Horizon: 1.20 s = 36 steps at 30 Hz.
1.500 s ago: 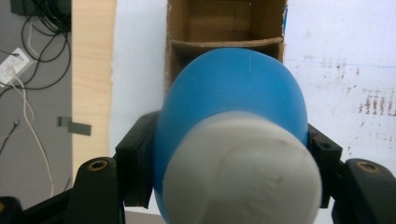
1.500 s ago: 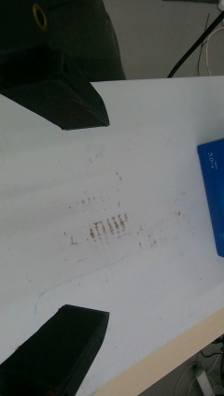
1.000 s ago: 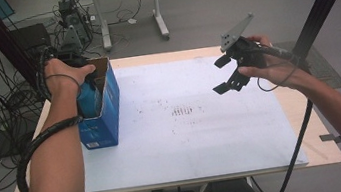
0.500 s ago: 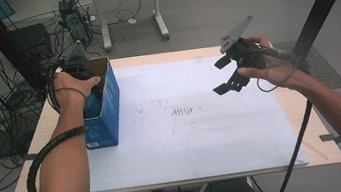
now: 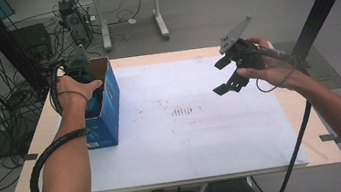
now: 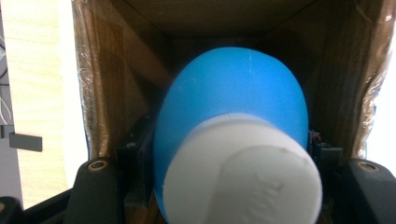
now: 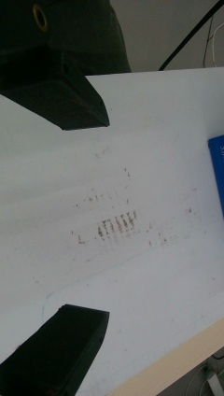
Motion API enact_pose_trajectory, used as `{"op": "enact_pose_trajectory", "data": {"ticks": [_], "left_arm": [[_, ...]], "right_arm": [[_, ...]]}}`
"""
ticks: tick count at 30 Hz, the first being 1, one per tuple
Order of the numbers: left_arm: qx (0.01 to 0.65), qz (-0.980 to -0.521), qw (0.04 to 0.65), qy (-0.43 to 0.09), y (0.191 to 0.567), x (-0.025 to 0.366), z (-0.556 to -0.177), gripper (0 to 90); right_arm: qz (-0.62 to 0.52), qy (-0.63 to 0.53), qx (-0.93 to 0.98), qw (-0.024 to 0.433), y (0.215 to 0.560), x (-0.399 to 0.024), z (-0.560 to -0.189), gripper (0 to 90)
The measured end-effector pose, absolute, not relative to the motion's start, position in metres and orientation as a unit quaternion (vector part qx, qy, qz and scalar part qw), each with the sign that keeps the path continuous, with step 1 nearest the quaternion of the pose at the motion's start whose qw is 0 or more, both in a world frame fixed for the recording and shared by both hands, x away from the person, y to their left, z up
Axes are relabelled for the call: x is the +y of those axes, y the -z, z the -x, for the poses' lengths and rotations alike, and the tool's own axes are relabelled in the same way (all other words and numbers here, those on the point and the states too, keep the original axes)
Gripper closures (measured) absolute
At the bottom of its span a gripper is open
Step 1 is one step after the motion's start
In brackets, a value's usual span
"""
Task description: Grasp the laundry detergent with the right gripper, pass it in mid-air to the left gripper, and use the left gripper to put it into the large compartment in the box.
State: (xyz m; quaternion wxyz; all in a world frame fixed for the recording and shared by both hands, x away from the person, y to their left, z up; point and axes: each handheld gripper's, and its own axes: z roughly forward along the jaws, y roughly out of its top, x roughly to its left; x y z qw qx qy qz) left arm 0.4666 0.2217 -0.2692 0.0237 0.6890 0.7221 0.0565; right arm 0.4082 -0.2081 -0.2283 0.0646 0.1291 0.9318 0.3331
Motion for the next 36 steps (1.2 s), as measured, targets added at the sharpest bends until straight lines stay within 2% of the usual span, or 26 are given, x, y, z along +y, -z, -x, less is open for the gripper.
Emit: {"op": "enact_pose_trajectory", "data": {"ticks": [36], "left_arm": [[0.720,-0.691,0.027,-0.057,0.2704,0.2226,-0.4678,35.6]], "right_arm": [[-0.132,-0.318,0.935,0.083,0.2230,-0.2116,-0.4069,7.0]]}}
